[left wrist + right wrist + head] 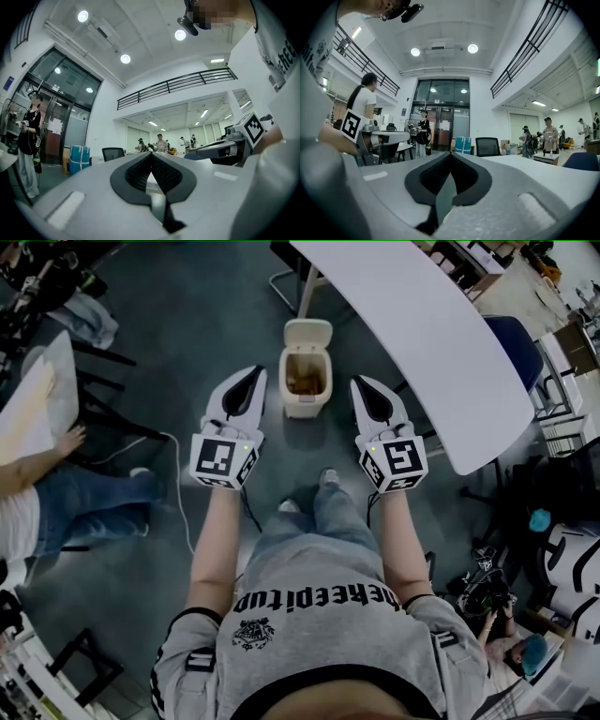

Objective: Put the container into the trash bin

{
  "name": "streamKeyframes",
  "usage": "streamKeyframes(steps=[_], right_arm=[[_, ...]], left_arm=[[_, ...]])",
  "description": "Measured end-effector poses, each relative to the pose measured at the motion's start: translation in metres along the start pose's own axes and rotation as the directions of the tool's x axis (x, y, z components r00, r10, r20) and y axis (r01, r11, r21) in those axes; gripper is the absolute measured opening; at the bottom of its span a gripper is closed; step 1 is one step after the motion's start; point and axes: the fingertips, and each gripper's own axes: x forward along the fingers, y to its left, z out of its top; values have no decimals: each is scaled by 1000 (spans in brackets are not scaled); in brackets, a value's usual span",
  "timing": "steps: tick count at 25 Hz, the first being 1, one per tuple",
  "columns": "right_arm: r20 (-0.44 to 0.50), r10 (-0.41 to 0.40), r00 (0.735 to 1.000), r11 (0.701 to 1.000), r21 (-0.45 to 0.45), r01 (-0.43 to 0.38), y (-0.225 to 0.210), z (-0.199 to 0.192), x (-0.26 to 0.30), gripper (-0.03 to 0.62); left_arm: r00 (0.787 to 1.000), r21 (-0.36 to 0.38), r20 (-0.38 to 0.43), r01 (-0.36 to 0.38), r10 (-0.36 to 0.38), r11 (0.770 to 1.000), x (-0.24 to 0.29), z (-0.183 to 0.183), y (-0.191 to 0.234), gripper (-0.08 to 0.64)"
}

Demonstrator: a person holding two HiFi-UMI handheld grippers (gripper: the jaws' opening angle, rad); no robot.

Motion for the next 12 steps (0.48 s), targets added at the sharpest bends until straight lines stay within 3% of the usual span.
streamKeyframes(steps=[12], right_arm=[[34, -3, 999, 1000, -14, 4, 11, 18, -10, -6]], left_arm=[[1000, 12, 20, 21, -21, 1000, -7, 15, -8, 5]])
